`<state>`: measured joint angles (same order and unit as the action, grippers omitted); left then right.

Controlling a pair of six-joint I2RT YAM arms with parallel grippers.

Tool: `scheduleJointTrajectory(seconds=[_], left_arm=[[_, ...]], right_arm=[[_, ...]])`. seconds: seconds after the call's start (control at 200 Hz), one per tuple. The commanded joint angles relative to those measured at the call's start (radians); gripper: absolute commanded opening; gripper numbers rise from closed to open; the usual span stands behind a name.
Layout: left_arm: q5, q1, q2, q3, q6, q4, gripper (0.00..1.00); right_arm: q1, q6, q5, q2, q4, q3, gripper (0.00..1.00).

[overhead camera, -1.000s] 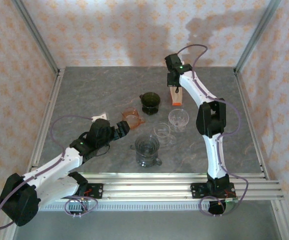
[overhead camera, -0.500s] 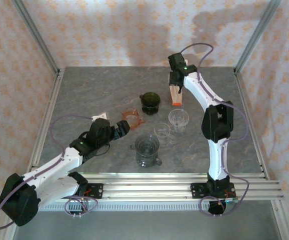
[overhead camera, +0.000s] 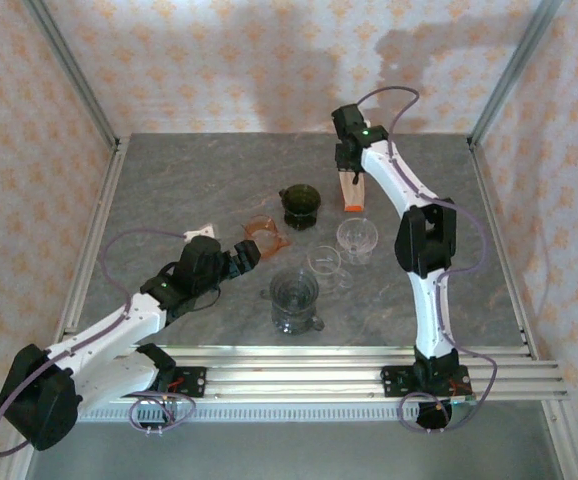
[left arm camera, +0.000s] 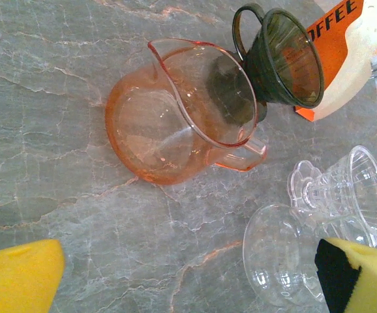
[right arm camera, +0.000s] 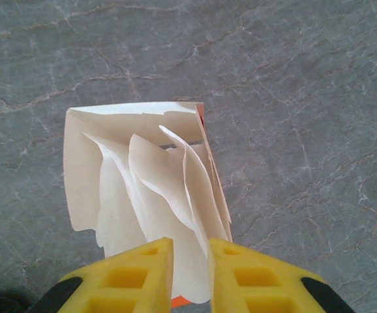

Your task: Place the coffee filter in the dripper

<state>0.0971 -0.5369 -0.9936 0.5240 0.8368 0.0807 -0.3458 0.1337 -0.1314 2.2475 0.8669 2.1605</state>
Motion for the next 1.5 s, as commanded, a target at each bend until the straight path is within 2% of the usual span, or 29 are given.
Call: scheduleJointTrajectory(seconds=[0.0,1.161,1.491], left_arm=[[0.001,-0.009,-0.008,0.029,-0.01,-0.021,1.0],[0.004,-0.008,-0.036,0.028,-0.008,-0.038,0.99],[0.009,-0.009,-0.043,0.028,-0.007,-0.044,0.99]], right_arm=[[0.005,-0.002,-0.031,0.021,0.039,0.053,0.21],[0.01,-0.008,-0.066,0.083,0.052,0.106,0.19],[0.011,-0.008,-0.062,0.089,0.053,0.11,0.13]])
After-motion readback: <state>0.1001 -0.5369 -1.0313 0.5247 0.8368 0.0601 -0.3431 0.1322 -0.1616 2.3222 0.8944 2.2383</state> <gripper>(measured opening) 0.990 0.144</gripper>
